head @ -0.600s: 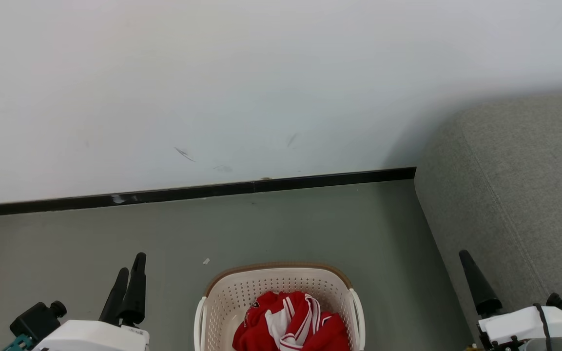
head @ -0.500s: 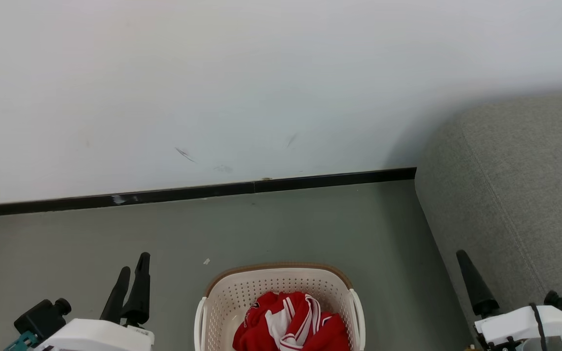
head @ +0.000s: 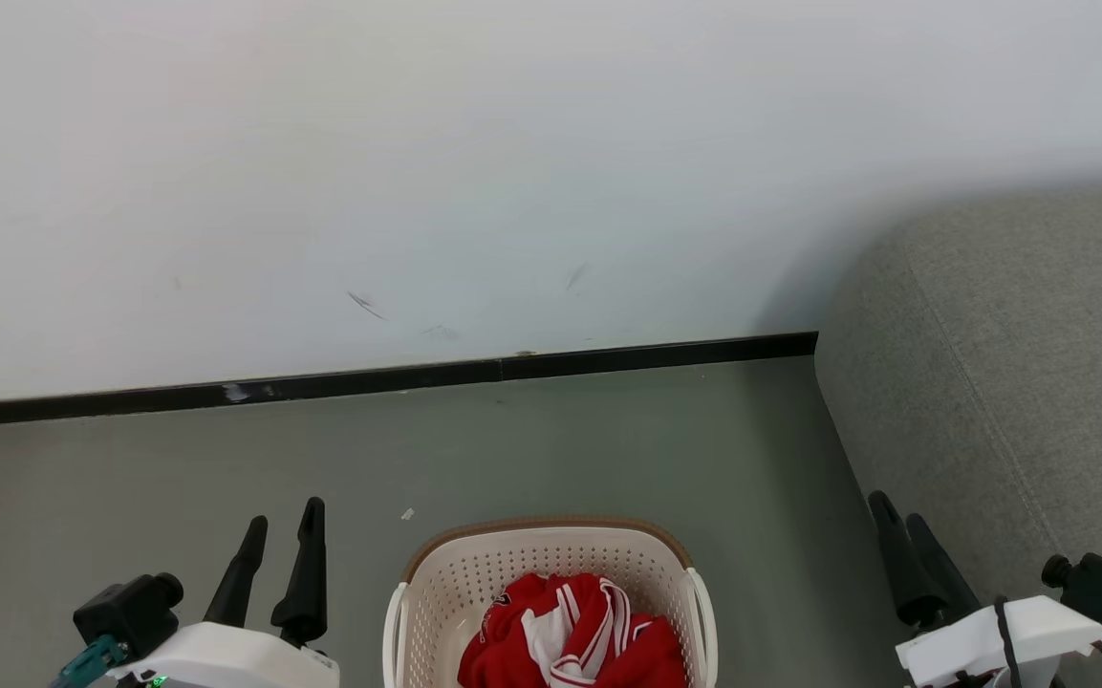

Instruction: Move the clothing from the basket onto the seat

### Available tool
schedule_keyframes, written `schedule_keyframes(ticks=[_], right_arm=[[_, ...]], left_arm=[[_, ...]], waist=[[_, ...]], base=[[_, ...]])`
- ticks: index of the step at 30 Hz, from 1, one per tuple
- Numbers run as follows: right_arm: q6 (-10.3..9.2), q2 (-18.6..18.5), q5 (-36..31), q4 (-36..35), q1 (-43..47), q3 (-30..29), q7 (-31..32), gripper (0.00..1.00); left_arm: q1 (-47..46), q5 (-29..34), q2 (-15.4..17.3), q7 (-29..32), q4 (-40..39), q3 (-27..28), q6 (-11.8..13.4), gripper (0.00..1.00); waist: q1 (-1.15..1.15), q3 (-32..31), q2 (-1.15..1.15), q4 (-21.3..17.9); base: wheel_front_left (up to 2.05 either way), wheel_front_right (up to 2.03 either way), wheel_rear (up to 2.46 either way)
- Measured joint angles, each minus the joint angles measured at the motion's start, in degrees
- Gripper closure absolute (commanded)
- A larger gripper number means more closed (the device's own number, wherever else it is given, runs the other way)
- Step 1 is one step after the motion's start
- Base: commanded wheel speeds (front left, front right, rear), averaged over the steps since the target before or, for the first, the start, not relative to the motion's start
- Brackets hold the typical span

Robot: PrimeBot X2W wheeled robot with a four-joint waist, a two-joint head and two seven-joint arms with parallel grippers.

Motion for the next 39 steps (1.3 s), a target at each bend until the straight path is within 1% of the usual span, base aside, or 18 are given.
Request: schedule_keyframes(ticks=[6, 12, 21, 39], right_arm=[[0.00, 0.0, -6.0, -0.2, 0.0, 0.9, -1.1, 0.00], [0.00, 0.0, -11.7, -0.6, 0.1, 1.1, -2.2, 0.00], [0.01, 0.0, -19.5, -1.5, 0.3, 1.4, -4.0, 0.00], [0.02, 0.0, -32.9, -3.4, 1.5, 2.5, -7.1, 0.00]], left_arm=[[0.1, 5.9, 0.1, -1.2, -0.1, -1.3, 1.7, 0.00], [0.2, 11.0, 0.1, -2.4, -0.1, -2.3, 3.2, 0.00], [0.5, 18.3, 0.2, -4.2, -0.1, -3.4, 6.2, 0.00], [0.8, 31.7, 0.5, -7.8, -0.1, -4.8, 11.1, 0.00]], waist=[[-0.28, 0.2, 0.00, 0.0], [-0.41, 0.2, 0.00, 0.1], [-0.47, 0.0, 0.00, 0.2], [-0.49, -0.4, 0.00, 0.4]], base=[[0.00, 0.00, 0.00], [0.00, 0.00, 0.00], [0.00, 0.00, 0.00], [0.00, 0.00, 0.00]])
